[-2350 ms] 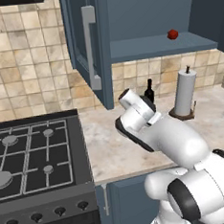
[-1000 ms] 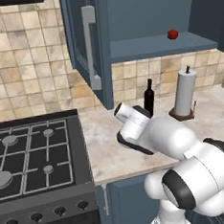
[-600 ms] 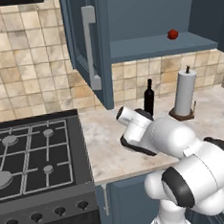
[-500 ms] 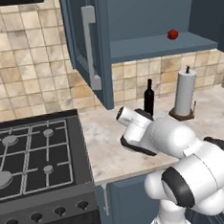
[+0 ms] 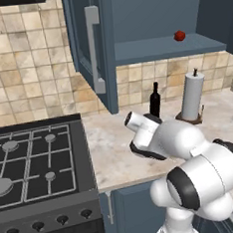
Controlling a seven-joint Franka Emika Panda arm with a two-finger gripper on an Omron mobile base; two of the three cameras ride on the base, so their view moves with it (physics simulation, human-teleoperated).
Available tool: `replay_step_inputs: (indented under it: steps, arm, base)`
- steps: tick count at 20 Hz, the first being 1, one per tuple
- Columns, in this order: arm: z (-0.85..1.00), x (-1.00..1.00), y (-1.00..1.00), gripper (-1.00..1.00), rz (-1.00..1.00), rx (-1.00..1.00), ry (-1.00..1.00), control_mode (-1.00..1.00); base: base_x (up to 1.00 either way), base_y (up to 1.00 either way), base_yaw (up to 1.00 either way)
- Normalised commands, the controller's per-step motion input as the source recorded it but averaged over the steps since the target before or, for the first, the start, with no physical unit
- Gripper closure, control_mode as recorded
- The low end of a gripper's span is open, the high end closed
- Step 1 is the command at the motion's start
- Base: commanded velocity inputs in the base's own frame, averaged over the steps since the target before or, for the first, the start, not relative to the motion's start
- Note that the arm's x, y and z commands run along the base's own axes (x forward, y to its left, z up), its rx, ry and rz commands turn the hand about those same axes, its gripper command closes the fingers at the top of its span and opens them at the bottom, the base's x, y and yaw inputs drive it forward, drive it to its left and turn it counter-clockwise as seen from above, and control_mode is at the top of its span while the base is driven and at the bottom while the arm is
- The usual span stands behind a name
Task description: Pick the mayonnaise and mustard from the counter and place them in the cabinet.
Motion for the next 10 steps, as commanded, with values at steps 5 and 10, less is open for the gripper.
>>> replay_step_inputs:
  steps: [5,10]
  arm:
    - [-0.14,0.02,-0.22,-1.0,-0.01,-0.06,-0.01,-1.0]
    - [-0.09,0.03,-0.08,1.0,0.0,-0.04,-0.01,-1.0]
  base:
    - [0.0,0.0,0.0]
    - [0.0,0.0,0.0]
